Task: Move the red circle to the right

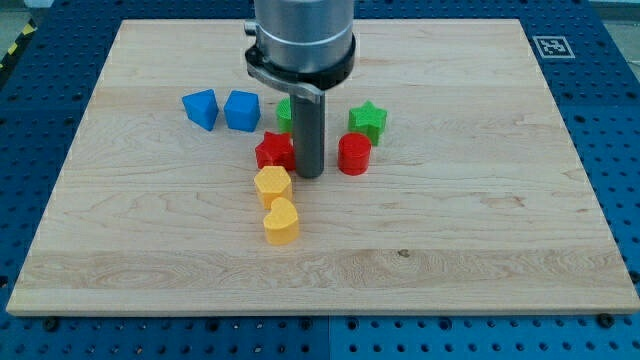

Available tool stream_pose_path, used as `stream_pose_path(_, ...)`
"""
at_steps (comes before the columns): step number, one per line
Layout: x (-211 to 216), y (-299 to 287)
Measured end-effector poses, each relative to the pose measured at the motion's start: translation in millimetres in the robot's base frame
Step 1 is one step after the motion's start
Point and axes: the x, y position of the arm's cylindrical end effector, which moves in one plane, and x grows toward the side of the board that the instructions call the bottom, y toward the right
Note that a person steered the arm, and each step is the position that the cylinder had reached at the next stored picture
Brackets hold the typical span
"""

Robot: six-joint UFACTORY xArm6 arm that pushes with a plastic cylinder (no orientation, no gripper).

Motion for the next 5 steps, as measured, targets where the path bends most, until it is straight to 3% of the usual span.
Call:
stream_pose_path(1, -23.5, -0.1)
stream_pose_path(5, -3.6, 26.0)
